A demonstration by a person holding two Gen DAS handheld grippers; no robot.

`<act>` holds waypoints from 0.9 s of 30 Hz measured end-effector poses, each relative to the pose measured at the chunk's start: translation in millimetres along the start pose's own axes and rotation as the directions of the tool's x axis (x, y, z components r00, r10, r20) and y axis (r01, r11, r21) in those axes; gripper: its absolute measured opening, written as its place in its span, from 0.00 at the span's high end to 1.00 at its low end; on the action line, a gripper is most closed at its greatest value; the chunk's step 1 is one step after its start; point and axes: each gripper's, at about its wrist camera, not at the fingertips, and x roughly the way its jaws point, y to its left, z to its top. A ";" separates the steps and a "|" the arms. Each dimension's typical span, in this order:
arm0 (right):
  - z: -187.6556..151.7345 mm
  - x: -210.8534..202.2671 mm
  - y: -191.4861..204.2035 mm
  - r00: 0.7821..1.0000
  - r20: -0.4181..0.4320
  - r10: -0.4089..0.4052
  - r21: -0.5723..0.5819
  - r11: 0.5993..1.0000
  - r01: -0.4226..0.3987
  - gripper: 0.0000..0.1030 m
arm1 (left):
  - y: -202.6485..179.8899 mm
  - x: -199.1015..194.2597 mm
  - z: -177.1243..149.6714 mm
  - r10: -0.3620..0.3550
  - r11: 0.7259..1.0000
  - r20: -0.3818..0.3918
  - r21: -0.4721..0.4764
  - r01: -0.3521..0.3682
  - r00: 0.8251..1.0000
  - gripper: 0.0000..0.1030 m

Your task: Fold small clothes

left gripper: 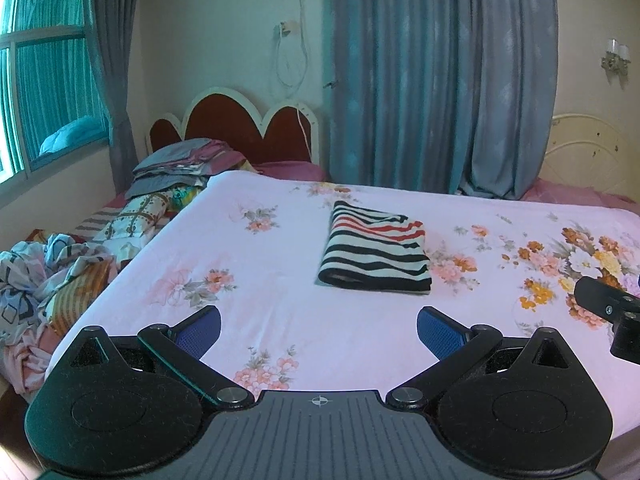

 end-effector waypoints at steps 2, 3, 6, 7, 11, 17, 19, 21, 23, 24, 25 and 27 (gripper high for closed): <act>-0.1 -0.4 0.5 1.000 0.001 0.001 -0.003 1.000 -0.001 0.01 | -0.3 -0.1 -0.3 0.001 1.000 0.001 -0.001 -0.001 1.000 0.00; -0.1 -0.6 1.2 1.000 0.003 0.001 -0.005 1.000 -0.001 0.01 | -0.2 -0.1 -0.3 0.001 1.000 0.000 -0.002 -0.001 1.000 0.00; -0.2 0.4 1.3 1.000 0.001 0.003 -0.005 1.000 -0.003 0.01 | -0.3 -0.1 -0.4 0.002 1.000 0.000 -0.001 -0.002 1.000 0.00; -0.3 0.5 1.5 1.000 0.000 0.002 -0.005 1.000 -0.002 0.01 | -0.8 -0.2 -0.8 0.003 1.000 0.000 0.000 -0.003 1.000 0.00; -0.3 0.5 3.3 1.000 -0.004 0.003 -0.005 1.000 -0.003 0.01 | -0.9 0.4 -0.8 0.004 1.000 -0.001 0.001 -0.004 1.000 0.00; -0.7 -0.5 4.3 1.000 -0.005 0.003 -0.006 1.000 -0.003 0.01 | -1.0 0.5 -0.9 0.003 1.000 0.000 0.000 -0.003 1.000 0.00; -0.5 0.1 4.3 1.000 -0.006 0.001 -0.006 1.000 -0.001 0.01 | -1.0 0.4 -0.9 0.003 1.000 0.000 -0.001 -0.003 1.000 0.00; -0.5 -0.3 4.5 1.000 -0.005 0.000 -0.004 1.000 0.000 0.01 | -0.8 0.5 -1.3 0.003 1.000 -0.001 -0.001 -0.003 1.000 0.00; -0.6 0.0 4.0 1.000 -0.005 0.004 -0.005 1.000 -0.004 0.01 | -0.7 0.5 -1.2 0.002 1.000 -0.001 0.000 -0.002 1.000 0.00; -0.4 0.2 3.8 1.000 -0.005 0.002 -0.005 1.000 -0.002 0.01 | -1.0 0.4 -1.1 0.004 1.000 0.001 0.000 -0.004 1.000 0.00; -0.5 0.1 3.7 1.000 -0.006 0.002 -0.004 1.000 -0.002 0.01 | -0.5 0.8 -1.5 0.004 1.000 0.002 0.001 -0.004 1.000 0.00; -0.7 -0.2 4.2 1.000 -0.006 0.005 -0.004 1.000 -0.005 0.01 | 0.0 1.3 -1.7 0.004 1.000 0.002 0.001 -0.004 1.000 0.00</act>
